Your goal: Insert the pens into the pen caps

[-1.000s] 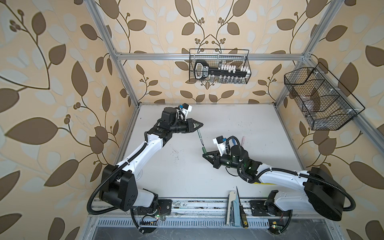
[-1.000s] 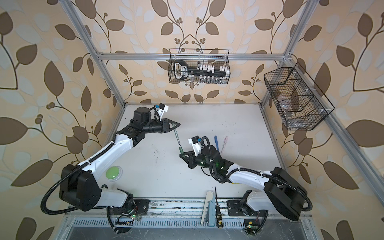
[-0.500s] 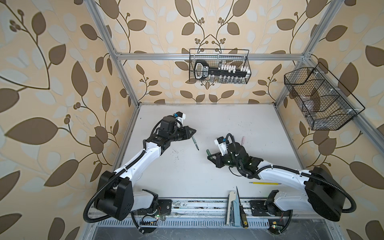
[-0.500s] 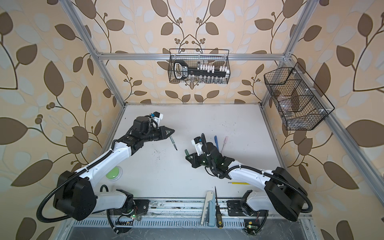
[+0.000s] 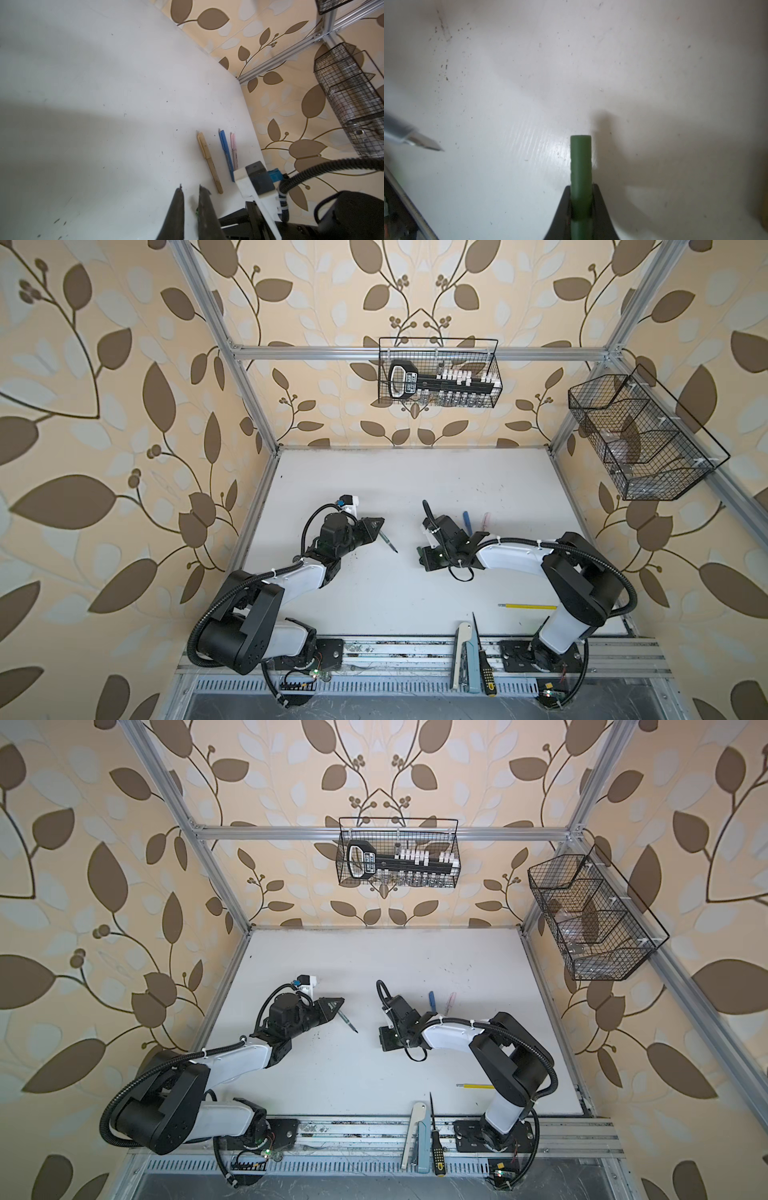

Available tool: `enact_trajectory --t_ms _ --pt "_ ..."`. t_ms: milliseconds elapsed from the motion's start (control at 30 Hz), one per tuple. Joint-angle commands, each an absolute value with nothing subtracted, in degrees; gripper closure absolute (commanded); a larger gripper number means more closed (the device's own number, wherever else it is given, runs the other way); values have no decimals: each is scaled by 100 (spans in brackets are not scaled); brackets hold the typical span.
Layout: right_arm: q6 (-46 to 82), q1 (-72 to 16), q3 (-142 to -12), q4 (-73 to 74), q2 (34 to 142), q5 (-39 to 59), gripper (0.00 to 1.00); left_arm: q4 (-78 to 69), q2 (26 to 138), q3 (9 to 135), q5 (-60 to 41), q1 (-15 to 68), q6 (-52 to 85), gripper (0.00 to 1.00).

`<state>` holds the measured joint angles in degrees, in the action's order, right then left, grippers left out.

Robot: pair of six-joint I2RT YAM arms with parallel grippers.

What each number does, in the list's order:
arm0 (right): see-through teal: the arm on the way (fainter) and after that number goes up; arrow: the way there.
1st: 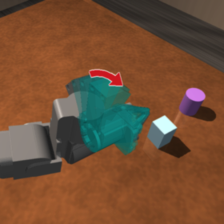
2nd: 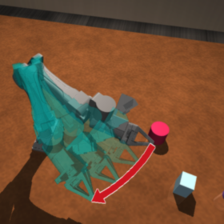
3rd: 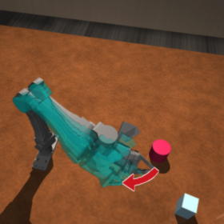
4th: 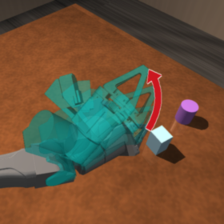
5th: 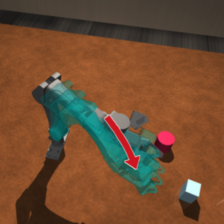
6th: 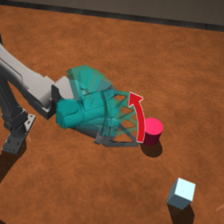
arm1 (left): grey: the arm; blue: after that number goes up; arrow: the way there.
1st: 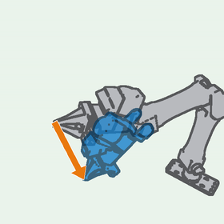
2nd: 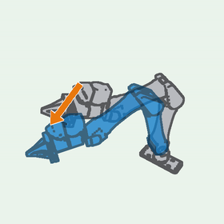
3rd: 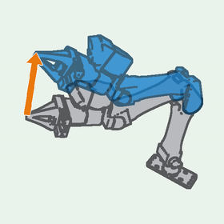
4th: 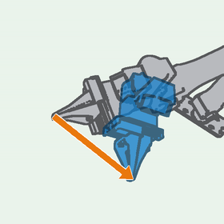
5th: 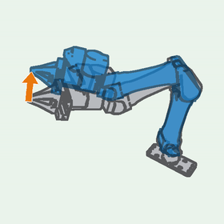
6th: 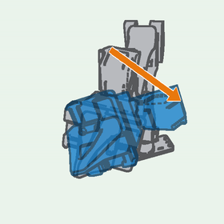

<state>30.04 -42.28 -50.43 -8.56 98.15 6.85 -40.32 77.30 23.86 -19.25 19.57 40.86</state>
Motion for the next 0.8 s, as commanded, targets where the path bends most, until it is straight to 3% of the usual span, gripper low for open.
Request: enact_trajectory --t_ms 0,267,400,433,467,500,600,700,767 --pt "2809 -4194 -5237 -1271 9898 409 83 -5155 7969 2230 -1676 2034 4228 100" --pt "2638 -4133 -5344 -1602 9540 248 63 -5760 9001 1975 -906 2569 4280 100" --pt "2560 -4170 -5275 -1627 9161 299 58 -6598 9603 1803 -783 2618 4548 100" --pt "2542 -4211 -5252 -1588 9060 360 57 -6742 9740 1783 -759 2619 4597 98" --pt "2534 -4264 -5236 -1545 8962 439 56 -6864 9872 1770 -747 2619 4650 87" --pt "2556 -4324 -5225 -1475 8904 538 56 -6987 10003 1759 -757 2613 4696 82" --pt "2644 -4478 -5238 -1307 8861 799 57 -7052 10160 1720 -671 2619 4791 78" --pt "2896 -4671 -5136 -752 8939 1172 61 -6597 9992 1721 -479 2617 4746 60" --pt "3028 -4837 -5190 -507 9138 1368 63 -6169 9800 1774 -358 2619 4667 59"
